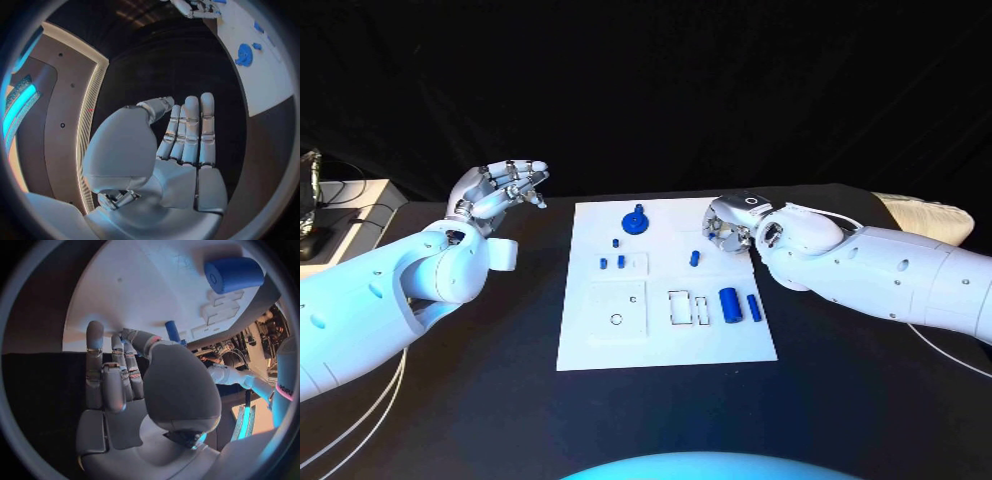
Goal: Assemble the parts on the task board
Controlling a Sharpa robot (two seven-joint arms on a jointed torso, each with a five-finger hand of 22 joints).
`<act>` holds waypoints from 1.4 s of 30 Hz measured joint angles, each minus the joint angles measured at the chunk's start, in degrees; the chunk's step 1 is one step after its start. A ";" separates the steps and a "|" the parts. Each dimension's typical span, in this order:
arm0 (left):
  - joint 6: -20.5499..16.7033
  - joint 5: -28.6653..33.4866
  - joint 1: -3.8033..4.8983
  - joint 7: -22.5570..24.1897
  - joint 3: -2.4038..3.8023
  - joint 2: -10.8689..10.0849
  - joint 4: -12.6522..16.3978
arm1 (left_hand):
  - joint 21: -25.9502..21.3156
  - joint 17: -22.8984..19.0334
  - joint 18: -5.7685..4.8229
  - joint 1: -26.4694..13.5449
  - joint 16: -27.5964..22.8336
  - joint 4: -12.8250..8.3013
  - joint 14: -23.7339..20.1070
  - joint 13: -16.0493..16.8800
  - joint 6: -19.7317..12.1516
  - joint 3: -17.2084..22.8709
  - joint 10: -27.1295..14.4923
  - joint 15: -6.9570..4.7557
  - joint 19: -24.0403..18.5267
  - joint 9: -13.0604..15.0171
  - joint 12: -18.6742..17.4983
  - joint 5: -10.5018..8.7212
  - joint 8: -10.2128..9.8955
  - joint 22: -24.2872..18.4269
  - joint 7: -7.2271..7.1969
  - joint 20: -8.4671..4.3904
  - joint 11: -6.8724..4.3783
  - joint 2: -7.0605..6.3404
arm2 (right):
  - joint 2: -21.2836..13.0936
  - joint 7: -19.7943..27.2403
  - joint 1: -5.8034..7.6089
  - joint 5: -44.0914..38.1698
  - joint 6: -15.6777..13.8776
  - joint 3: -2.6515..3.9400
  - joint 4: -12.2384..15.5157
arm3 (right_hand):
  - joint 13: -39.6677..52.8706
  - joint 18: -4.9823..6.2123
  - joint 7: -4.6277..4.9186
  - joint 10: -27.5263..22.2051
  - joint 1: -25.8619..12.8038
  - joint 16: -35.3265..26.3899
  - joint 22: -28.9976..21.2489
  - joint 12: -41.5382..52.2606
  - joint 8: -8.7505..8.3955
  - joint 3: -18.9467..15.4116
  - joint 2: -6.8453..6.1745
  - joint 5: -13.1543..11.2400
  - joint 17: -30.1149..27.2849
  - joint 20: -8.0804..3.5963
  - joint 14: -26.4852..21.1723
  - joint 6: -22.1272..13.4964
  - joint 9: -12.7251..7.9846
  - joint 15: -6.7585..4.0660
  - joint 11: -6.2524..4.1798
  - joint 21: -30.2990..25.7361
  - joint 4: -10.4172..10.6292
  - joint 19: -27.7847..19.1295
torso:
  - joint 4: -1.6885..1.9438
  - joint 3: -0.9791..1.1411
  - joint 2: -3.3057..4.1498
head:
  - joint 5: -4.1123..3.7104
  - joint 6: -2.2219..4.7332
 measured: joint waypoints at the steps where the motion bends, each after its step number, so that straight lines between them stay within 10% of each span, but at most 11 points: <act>1: -0.01 -0.01 0.00 -0.05 0.00 0.01 -0.03 | 0.00 0.00 0.00 0.00 0.00 -0.15 -0.02 -0.05 0.00 -0.15 -0.22 0.02 0.00 -0.05 -0.18 0.00 0.00 0.02 0.00 0.00 -0.18 0.00 | -0.22 -0.03 0.00 0.04 -0.25 0.01 0.32 | 0.00 0.00 0.00 0.00 0.00 0.00 0.06 0.00 0.00 0.08 0.00 -0.02 0.00 -0.10 0.00 0.00 0.08 0.00 0.00 0.00 -0.08 -0.10 | -0.01 0.00 0.00 | -0.03 0.03; 21: -0.15 -0.07 -0.06 -0.93 0.00 0.27 -0.05 | 0.22 -0.01 0.00 0.23 -0.22 -0.22 -0.53 -0.21 -0.21 -0.21 -0.59 0.11 0.21 -0.18 -0.35 0.00 0.00 0.09 0.21 0.21 0.00 -0.23 | -5.71 -0.16 1.69 2.82 -4.70 1.06 11.54 | 0.07 -0.01 -0.10 0.00 0.01 0.21 0.32 -0.30 -0.01 0.15 -0.01 -0.27 0.22 -0.18 0.00 -0.10 0.08 0.01 0.00 0.22 -0.16 -0.19 | -0.16 -0.10 -0.16 | -0.01 0.45; 30: -0.25 -0.08 -0.21 -1.07 0.00 0.78 0.20 | 0.22 -0.01 0.00 0.23 -0.22 -0.21 -0.53 -0.20 -0.21 -0.21 -0.80 0.11 0.21 -0.17 -0.35 0.00 0.27 0.09 0.21 0.21 0.22 -0.23 | -5.24 -0.43 0.12 1.82 -4.43 0.81 19.62 | 0.81 -0.01 -0.10 0.00 0.02 0.21 0.41 -0.50 -0.02 0.32 -0.02 -0.48 0.15 -0.18 0.00 -0.11 0.18 0.01 0.00 0.44 -0.33 -0.19 | -0.12 -0.23 -0.37 | 0.84 0.11; 42: -0.62 -0.10 -0.40 -1.25 -0.01 1.72 0.43 | 0.22 -0.02 0.00 0.23 -0.22 -0.38 -0.73 -0.20 -0.21 -0.05 -0.80 0.31 0.21 -0.17 -0.35 0.00 0.27 0.14 0.21 0.21 0.21 -0.22 | -0.57 -2.41 -4.15 -2.88 -4.25 0.06 21.24 | 0.79 -0.01 -0.20 0.00 0.40 0.18 0.48 -0.31 -0.13 0.31 0.35 -0.80 0.15 -0.17 0.01 -0.22 0.18 0.01 0.00 0.44 -0.33 -0.19 | -0.02 -0.63 -0.88 | 2.54 -0.57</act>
